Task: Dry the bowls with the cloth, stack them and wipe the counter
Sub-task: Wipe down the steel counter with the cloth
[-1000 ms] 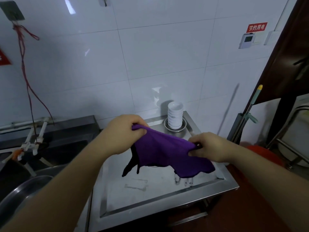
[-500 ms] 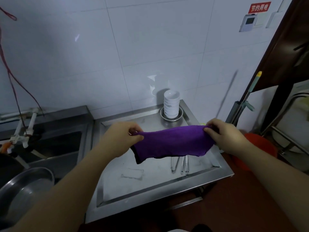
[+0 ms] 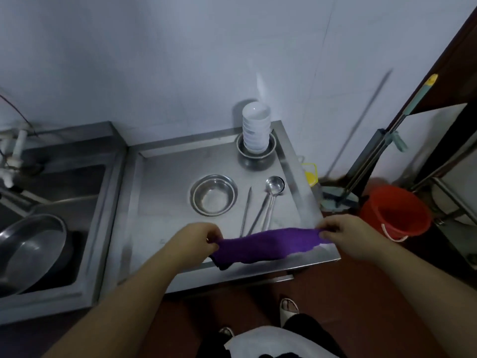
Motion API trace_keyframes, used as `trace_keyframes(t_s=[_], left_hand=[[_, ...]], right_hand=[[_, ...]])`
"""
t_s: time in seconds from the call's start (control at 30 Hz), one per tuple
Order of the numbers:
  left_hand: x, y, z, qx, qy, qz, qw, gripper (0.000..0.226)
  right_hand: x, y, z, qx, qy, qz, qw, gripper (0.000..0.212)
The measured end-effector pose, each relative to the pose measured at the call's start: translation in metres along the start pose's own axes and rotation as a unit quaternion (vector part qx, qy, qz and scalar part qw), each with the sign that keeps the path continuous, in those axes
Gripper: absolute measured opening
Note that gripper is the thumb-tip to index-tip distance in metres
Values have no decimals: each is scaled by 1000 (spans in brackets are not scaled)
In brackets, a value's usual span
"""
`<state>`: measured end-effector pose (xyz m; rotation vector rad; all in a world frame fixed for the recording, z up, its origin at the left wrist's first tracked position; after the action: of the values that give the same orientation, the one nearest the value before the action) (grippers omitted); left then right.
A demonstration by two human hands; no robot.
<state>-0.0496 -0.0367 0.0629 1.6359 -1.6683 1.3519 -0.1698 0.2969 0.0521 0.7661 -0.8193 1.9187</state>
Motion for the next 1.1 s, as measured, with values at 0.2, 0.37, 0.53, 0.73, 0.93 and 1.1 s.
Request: trace_keyframes(t_s=[0.2, 0.37, 0.53, 0.73, 0.93, 1.1], left_hand=[[-76, 5, -16, 40, 18, 70, 997, 13], [-125, -7, -20, 76, -11, 159, 984, 18], [-164, -11, -9, 95, -15, 221, 971, 20], [-183, 25, 17, 101, -5, 149, 984, 21], [-193, 77, 33, 110, 1, 50, 993, 22], [-198, 101, 49, 149, 16, -7, 989, 16]], right_hand=[[-20, 0, -75, -22, 8, 99, 995, 13], [-43, -14, -116, -48, 24, 199, 979, 17], [-74, -16, -141, -47, 16, 261, 964, 18], [-99, 19, -155, -48, -19, 177, 983, 27], [-108, 70, -160, -61, -59, 96, 992, 20], [-118, 96, -160, -53, -132, 60, 988, 22]])
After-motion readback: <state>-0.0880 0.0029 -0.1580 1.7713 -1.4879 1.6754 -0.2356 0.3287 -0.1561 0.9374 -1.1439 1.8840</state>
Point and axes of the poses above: each hand's wrist, its own y-axis towards the middle knuckle, its own x-axis out of the back of the hand, z = x × y, the point moved 10 cm from there along y, towards the middle knuckle, and after that the axes turned 10 degrees about -z, right-handed, at the moved point
